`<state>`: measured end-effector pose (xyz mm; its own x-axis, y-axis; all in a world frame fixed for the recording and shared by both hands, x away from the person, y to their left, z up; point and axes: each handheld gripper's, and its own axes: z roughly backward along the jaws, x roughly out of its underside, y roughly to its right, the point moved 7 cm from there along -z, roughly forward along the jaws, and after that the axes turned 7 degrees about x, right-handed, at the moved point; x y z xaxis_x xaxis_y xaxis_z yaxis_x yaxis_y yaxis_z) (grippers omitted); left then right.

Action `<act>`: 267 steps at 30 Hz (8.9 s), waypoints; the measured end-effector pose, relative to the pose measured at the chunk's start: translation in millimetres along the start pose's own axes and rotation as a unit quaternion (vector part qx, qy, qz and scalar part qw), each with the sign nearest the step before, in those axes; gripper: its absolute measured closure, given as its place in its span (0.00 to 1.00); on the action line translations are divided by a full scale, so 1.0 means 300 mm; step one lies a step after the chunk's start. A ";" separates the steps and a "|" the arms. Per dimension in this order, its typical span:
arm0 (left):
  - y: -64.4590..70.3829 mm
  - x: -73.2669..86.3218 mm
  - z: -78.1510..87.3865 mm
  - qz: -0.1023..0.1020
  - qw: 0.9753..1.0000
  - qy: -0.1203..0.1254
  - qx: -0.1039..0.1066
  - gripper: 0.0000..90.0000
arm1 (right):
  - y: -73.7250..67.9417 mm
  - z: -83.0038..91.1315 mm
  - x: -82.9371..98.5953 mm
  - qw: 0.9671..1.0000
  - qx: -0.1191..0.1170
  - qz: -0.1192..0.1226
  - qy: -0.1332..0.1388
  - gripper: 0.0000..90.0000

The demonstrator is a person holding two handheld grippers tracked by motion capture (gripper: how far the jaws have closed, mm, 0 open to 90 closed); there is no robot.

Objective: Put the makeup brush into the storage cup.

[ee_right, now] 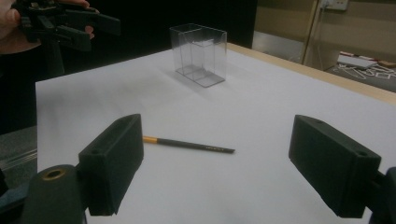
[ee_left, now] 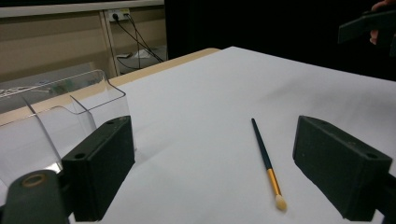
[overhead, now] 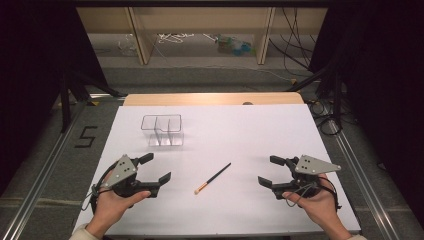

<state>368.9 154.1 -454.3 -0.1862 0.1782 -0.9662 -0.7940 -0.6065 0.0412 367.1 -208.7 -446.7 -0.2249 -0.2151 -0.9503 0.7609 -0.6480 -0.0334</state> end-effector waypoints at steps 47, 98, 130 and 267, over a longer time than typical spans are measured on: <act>0.107 -0.009 -0.466 -0.070 0.926 -0.355 0.107 0.26 | 0.005 -0.018 0.017 1.000 0.009 0.011 -0.014 0.23; 0.137 0.096 -0.588 -0.074 0.842 -0.516 0.137 0.76 | 0.003 -0.020 0.027 1.000 -0.006 0.006 -0.025 0.25; 0.138 0.054 -0.551 -0.127 0.842 -0.504 0.145 0.92 | 0.005 -0.020 0.034 0.999 -0.012 0.004 -0.035 0.26; 0.373 -0.120 -0.326 -0.276 0.865 -0.342 0.242 0.70 | -0.245 -0.174 0.075 0.971 -0.164 0.141 -0.102 0.94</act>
<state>343.2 4.1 -439.9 0.1312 0.8545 -0.5027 -0.9896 0.0829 -0.1174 338.0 -127.7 -481.7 -0.0699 -0.5124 -0.8559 0.9553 -0.2815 0.0904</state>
